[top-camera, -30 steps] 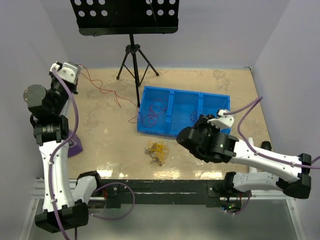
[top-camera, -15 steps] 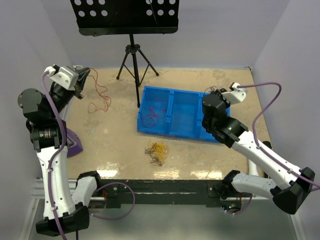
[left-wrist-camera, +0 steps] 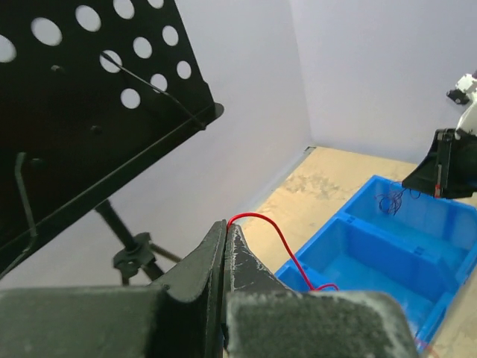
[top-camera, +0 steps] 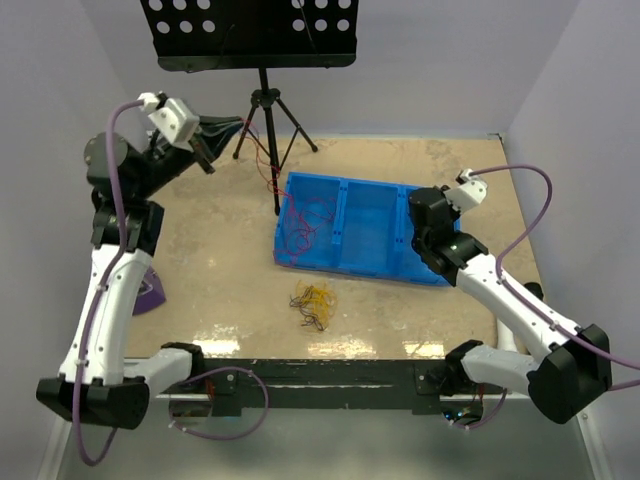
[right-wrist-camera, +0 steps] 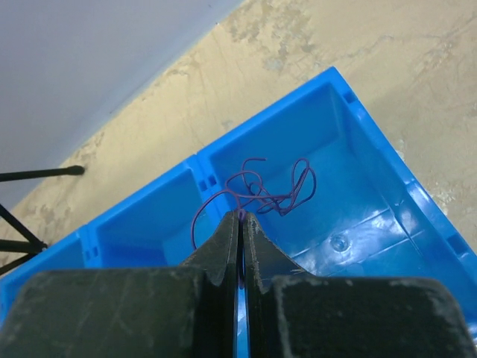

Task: Untangle the cables

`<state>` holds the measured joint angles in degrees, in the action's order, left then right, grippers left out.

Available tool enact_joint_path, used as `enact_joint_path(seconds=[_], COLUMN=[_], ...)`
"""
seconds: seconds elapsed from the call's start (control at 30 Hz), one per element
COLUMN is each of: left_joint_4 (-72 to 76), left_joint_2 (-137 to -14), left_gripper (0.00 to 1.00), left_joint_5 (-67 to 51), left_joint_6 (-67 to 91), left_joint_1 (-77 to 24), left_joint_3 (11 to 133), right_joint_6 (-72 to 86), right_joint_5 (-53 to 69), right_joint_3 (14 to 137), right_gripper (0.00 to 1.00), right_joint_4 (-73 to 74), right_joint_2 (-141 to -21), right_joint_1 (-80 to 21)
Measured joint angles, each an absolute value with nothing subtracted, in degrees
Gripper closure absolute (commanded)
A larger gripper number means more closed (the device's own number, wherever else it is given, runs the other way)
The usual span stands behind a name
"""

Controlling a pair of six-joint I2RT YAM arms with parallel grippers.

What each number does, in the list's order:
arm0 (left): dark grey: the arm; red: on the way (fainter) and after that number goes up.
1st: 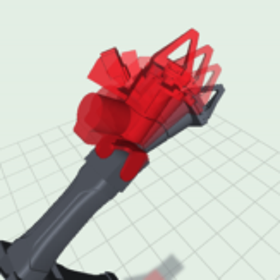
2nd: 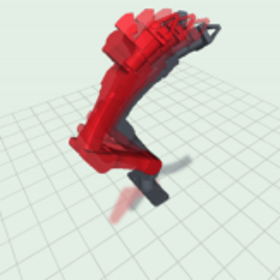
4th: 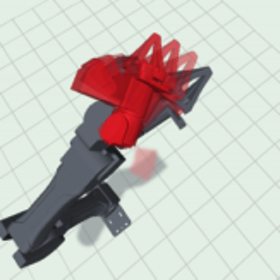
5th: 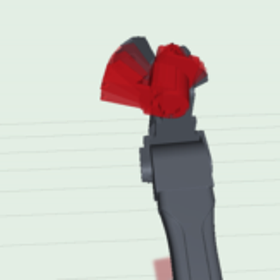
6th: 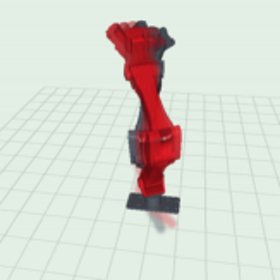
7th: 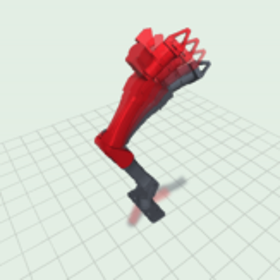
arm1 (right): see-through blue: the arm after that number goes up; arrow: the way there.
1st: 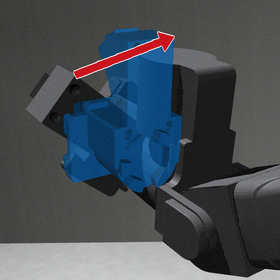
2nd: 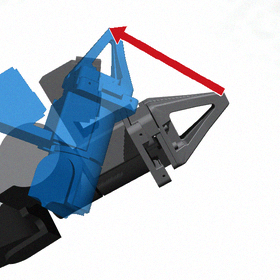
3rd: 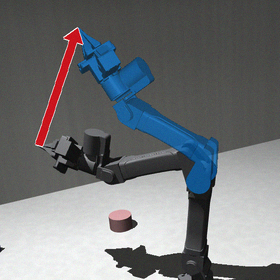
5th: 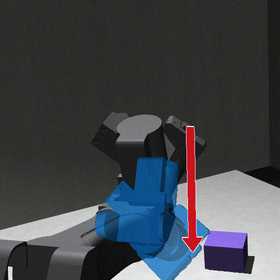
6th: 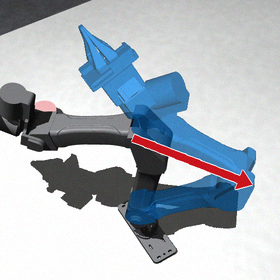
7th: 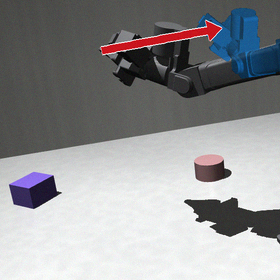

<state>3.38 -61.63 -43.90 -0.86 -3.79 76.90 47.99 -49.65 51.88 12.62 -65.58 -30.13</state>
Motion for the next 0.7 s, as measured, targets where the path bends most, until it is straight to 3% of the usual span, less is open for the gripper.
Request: enact_joint_path(seconds=[0.27,0.37,0.47,0.57,0.7], left_joint_4=[1.06,-0.49,-1.32,-1.41,-1.30], left_joint_2=[-72.27,-75.66,-78.98,-81.08,-82.08], left_gripper=[1.00,1.00,1.00,1.00,1.00], left_joint_5=[-34.57,-31.92,-30.11,-28.58,-26.74], left_joint_6=[-4.05,-6.15,-7.55,-8.40,-9.19], left_joint_1=[-13.93,-16.86,-18.92,-20.05,-20.88], left_joint_3=[78.54,80.34,83.33,85.58,86.13], right_joint_6=[49.12,49.95,50.83,51.31,51.35], right_joint_5=[-46.59,-46.04,-44.99,-43.81,-42.85], right_joint_3=[50.11,49.69,48.18,46.52,45.60], right_gripper=[0.99,0.71,0.56,0.49,0.47], right_joint_4=[12.73,12.64,12.84,12.82,12.99], right_joint_2=[-67.31,-68.05,-68.31,-68.29,-68.16], right_joint_1=[-28.25,-28.05,-27.81,-27.68,-27.64])
